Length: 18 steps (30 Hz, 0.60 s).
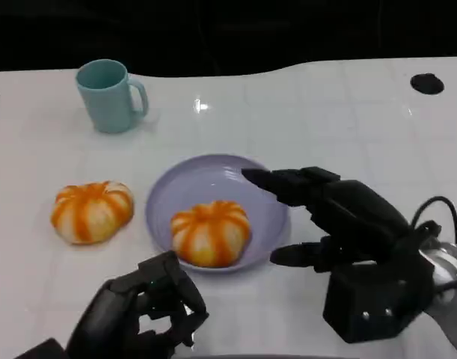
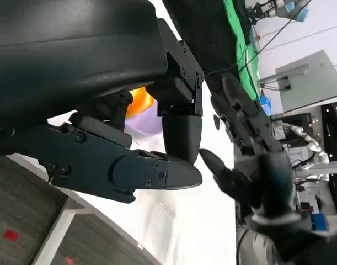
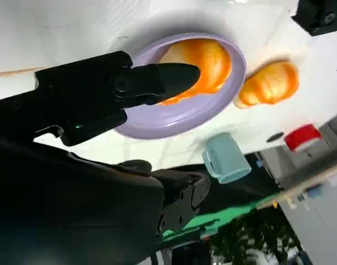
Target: Grasp the bread from the table and place it into the plate.
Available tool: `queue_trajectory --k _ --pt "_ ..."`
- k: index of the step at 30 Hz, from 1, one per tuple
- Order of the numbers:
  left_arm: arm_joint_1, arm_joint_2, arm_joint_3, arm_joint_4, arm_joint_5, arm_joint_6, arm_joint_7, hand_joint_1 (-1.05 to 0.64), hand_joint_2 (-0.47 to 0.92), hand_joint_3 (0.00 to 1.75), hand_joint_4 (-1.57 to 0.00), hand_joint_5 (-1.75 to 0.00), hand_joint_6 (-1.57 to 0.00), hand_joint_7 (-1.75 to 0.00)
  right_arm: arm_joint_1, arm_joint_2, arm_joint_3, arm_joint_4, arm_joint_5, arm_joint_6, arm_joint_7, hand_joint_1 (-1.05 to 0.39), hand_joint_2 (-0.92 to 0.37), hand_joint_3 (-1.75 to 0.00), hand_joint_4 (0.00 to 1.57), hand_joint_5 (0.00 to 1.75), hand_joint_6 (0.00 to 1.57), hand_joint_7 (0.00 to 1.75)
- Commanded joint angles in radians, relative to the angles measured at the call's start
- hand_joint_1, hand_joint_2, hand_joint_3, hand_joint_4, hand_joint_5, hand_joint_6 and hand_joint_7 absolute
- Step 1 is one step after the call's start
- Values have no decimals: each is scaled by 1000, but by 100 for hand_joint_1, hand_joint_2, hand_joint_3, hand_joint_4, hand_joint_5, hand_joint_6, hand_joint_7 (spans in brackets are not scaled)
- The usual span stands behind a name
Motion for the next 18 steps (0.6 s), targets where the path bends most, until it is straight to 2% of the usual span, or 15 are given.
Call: queue_trajectory --k 1,2,3,4,5,6,7,8,9,11,12,15,18 --pt "10 13 0 -6 -6 -11 -3 -52 92 33 -68 -175 -59 -156 76 -20 -52 -67 33 -31 -44 -52 -92 -16 35 68 45 17" --pt "11 13 0 -11 -5 -7 -1 -53 92 33 -68 -175 -59 -156 96 -19 -64 -78 42 -43 -57 -51 -92 -16 36 69 46 17" --pt "11 13 0 -15 -5 -3 0 -54 92 33 -68 -175 -59 -156 111 -19 -73 -84 49 -54 -67 -43 -92 -11 42 84 56 23" --pt "11 13 0 -20 -7 1 1 -55 92 33 -68 -175 -59 -156 132 -11 -89 -85 73 -78 -84 -39 -92 -9 45 92 59 26" --pt "10 13 1 -23 -10 4 -1 -54 92 33 -68 -175 -59 -156 150 -3 -104 -80 99 -103 -100 -30 -91 -8 51 105 66 39" --pt "9 14 1 -24 -12 5 -2 -54 92 32 -68 -175 -59 -156 159 3 -112 -74 116 -120 -110 -21 -89 -12 58 118 66 67" --pt "7 14 2 -25 -13 6 -3 -53 92 32 -68 -175 -59 -156 168 7 -120 -69 125 -136 -122 -17 -86 -18 61 123 62 82" --pt "6 15 2 -26 -14 8 -3 -53 92 32 -68 -175 -59 -156 178 8 -127 -64 132 -152 -133 -11 -75 -39 64 129 62 96" --pt "5 16 3 -27 -14 10 -3 -53 92 32 -68 -175 -59 -156 184 8 -132 -60 135 -164 -140 -3 -54 -85 64 144 61 115" --pt "4 18 3 -32 -13 16 -2 -52 92 32 -68 -175 -59 -157 202 2 -142 -63 148 -177 -139 2 -38 -120 60 160 57 132" --pt "4 18 3 -34 -12 19 -2 -50 92 32 -69 -175 -59 -158 209 0 -147 -66 150 -180 -137 2 -33 -132 57 169 53 144" --pt "4 18 3 -37 -11 20 -1 -49 92 32 -70 -175 -59 -158 237 -8 -162 -86 153 -186 -135 1 -30 -139 58 174 52 156" --pt "6 17 3 -44 -11 30 1 -49 92 32 -70 -175 -59 -159 270 -17 -175 -115 143 -183 -133 -1 -29 -140 62 175 52 159"
